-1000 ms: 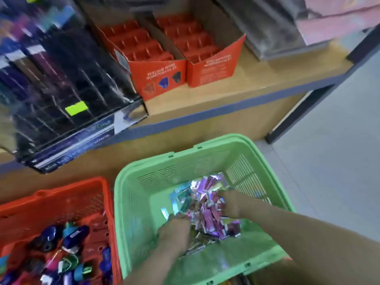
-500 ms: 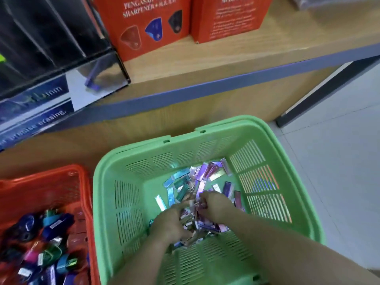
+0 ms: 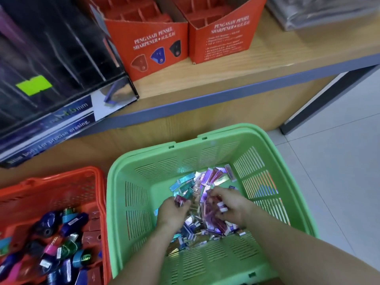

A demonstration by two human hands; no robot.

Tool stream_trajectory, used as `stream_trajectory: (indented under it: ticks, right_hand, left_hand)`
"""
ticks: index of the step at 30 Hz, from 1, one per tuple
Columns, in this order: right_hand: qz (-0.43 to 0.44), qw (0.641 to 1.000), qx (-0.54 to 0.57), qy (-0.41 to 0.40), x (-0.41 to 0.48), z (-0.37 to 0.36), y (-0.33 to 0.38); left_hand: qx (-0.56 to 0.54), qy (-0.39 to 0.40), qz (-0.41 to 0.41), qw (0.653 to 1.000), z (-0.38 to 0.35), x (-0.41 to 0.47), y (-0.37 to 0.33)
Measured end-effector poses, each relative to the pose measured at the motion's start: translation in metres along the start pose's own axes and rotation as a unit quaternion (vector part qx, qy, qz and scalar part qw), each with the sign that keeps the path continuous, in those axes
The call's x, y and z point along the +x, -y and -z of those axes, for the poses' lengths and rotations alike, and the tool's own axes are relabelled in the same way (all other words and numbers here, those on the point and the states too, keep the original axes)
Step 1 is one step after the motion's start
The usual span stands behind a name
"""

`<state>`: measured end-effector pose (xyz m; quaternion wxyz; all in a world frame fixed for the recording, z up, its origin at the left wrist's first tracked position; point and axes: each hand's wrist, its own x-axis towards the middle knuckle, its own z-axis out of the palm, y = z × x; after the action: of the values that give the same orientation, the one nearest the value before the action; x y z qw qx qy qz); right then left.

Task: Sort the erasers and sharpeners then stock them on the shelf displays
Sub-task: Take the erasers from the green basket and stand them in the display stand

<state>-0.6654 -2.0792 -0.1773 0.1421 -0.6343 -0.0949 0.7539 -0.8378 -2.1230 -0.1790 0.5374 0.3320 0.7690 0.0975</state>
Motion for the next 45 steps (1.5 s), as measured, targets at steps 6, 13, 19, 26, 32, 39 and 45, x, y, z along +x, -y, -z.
stream_trajectory:
  ticks: [6, 13, 19, 26, 32, 39, 45]
  right_hand:
    - [0.063, 0.972, 0.192, 0.122, -0.055, -0.035, 0.033]
    - [0.192, 0.976, 0.074, 0.077, -0.131, -0.086, 0.044]
    - [0.229, 0.969, 0.038, 0.086, -0.174, -0.106, 0.043]
    - [0.265, 0.946, -0.143, 0.117, -0.215, -0.122, 0.065]
    - [0.205, 0.903, -0.304, 0.225, -0.247, -0.159, 0.066]
    - [0.284, 0.870, -0.347, 0.205, -0.262, -0.170, 0.078]
    - [0.283, 0.882, -0.314, 0.210, -0.269, -0.142, 0.103]
  left_hand:
    - [-0.432, 0.064, 0.047, 0.898, 0.034, -0.051, -0.046]
    - [-0.363, -0.134, -0.121, 0.914, 0.053, -0.094, -0.067]
    - [-0.231, -0.240, -0.205, 0.920, 0.085, -0.127, -0.074]
    - [-0.255, -0.039, -0.221, 0.941, 0.137, -0.184, -0.081]
    - [-0.060, -0.140, -0.273, 0.950, 0.177, -0.207, -0.097]
    - [0.147, -0.196, -0.328, 0.912, 0.196, -0.228, -0.121]
    - [-0.056, -0.078, -0.366, 0.926, 0.203, -0.243, -0.132]
